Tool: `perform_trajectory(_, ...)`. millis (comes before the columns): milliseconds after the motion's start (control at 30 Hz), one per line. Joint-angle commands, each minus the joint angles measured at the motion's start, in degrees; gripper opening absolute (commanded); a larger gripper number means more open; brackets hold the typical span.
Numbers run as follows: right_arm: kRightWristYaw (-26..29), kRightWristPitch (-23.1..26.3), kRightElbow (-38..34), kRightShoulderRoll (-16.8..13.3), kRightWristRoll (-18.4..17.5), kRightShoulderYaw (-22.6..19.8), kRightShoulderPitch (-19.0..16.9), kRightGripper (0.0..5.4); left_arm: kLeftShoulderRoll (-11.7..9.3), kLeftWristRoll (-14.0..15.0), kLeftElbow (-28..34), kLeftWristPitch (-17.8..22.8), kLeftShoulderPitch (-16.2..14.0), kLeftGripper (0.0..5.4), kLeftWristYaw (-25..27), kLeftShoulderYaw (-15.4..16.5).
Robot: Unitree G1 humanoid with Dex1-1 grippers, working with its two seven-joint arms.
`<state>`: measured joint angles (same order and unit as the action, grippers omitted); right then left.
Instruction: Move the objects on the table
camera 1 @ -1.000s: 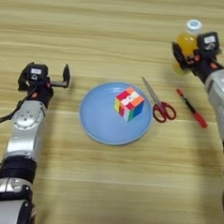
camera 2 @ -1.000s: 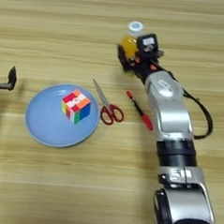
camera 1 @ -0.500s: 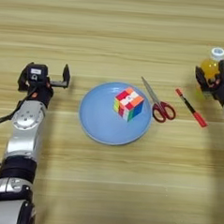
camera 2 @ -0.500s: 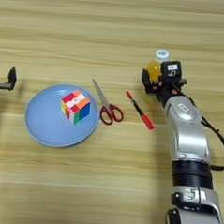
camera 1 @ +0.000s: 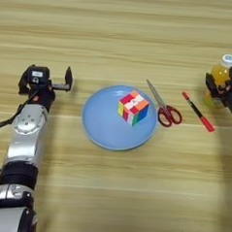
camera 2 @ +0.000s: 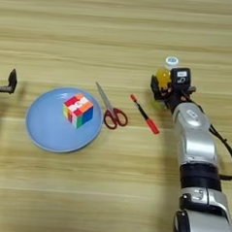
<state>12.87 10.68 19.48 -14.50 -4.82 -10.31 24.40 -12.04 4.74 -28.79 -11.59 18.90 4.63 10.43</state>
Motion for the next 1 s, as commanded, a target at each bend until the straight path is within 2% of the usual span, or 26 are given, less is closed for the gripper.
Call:
perform_trajectory(33,0.36,-0.19,-0.54,-0.13,-0.23,0.96,0.39,4.31,-0.09,-0.22,-0.16,0.64,0.22,5.40,-0.13,-0.14)
perform_trajectory(333,0.35,-0.55,-1.64,-0.13,-0.90,1.12,0.40,5.37,-0.15,-0.20,-0.22,0.63,0.24,5.40,-0.09,-0.12)
perform_trajectory(600,-0.44,-3.31,-5.61,-0.70,-2.26,-0.37,1.76,5.37,-0.27,-0.24,-0.55,0.54,0.41,5.40,-0.02,-0.09)
perform_trajectory(800,-1.54,-4.87,-10.01,-0.94,-2.06,-1.04,0.98,5.37,-0.28,-0.26,-0.63,0.50,0.44,5.40,-0.04,-0.09)
perform_trajectory(1000,-2.81,-4.12,-16.32,-1.80,-3.39,-3.23,-0.46,5.37,-0.24,-0.32,-0.87,0.40,0.57,5.40,-0.11,-0.12)
